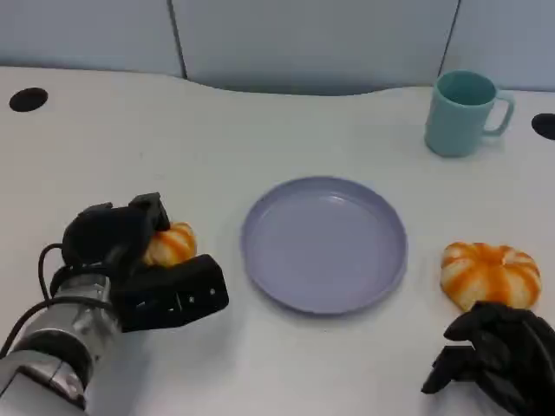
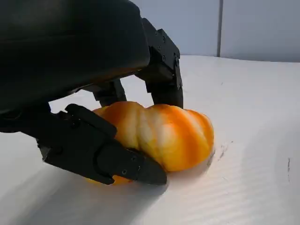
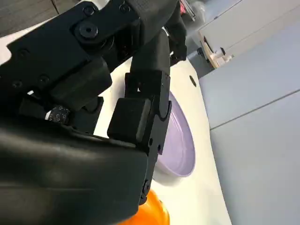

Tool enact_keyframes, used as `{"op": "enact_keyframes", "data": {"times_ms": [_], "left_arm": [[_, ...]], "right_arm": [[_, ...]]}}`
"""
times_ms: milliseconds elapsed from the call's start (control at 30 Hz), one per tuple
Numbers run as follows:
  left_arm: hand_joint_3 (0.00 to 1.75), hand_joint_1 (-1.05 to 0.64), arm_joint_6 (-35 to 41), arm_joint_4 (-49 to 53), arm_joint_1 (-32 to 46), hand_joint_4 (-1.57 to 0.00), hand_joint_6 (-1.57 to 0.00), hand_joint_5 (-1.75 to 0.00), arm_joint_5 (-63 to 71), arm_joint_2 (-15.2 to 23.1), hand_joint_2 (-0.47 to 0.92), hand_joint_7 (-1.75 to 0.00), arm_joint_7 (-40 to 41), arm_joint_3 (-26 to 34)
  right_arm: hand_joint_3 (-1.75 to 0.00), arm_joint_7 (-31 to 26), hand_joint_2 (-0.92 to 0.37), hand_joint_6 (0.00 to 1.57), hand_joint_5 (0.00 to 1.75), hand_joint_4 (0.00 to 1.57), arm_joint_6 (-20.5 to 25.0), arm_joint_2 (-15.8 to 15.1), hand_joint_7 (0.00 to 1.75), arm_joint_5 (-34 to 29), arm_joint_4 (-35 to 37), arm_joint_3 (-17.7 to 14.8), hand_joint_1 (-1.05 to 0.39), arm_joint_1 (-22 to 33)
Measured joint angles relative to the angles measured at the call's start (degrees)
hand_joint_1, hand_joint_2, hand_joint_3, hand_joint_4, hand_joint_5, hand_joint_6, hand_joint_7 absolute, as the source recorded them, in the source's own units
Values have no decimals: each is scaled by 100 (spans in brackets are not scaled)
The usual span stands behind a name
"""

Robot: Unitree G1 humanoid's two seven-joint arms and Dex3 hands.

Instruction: Grasp the bread from the table and place it into the plate.

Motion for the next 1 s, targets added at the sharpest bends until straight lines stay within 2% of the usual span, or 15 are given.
{"op": "enact_keyframes", "data": {"times_ms": [67, 267, 367, 433, 633, 833, 1000], "left_arm": [[29, -17, -76, 2, 1, -75, -51, -175, -42, 3, 92, -172, 20, 29], [43, -15, -395, 2, 21, -75, -54, -175, -134, 16, 88, -175, 18, 213], [77, -11, -691, -14, 21, -79, -59, -175, -166, 54, 68, -175, 59, 232], [86, -13, -879, -30, 16, -80, -60, -175, -166, 86, 66, -175, 176, 238], [85, -11, -1141, -57, -61, -79, -61, -175, -166, 201, 60, -175, 252, 245], [92, -6, -1392, -121, -309, -82, -64, -175, -161, 308, 54, -175, 351, 248], [85, -10, -1452, -237, -519, -81, -64, -175, -48, 304, 54, -175, 428, 191]], "right_arm": [[0, -1, -70, 147, 54, 150, 0, 0, 33, -1, 0, 1, -96, 0], [-1, -14, -71, 148, 54, 150, 22, 0, 33, -1, 0, 4, -95, -2], [0, -14, -70, 148, 54, 150, 22, 0, 33, -1, 7, 7, -95, -14], [0, -14, -71, 148, 55, 149, 23, 0, 33, -2, 10, 9, -94, -25], [0, -25, -70, 149, 55, 150, 23, 1, 32, -20, 36, 26, -96, -41], [0, -35, -70, 149, 56, 149, 23, 27, 31, -27, 52, 40, -94, -71], [0, -35, -70, 150, 57, 149, 23, 47, 30, -28, 100, 41, -97, -103]]}}
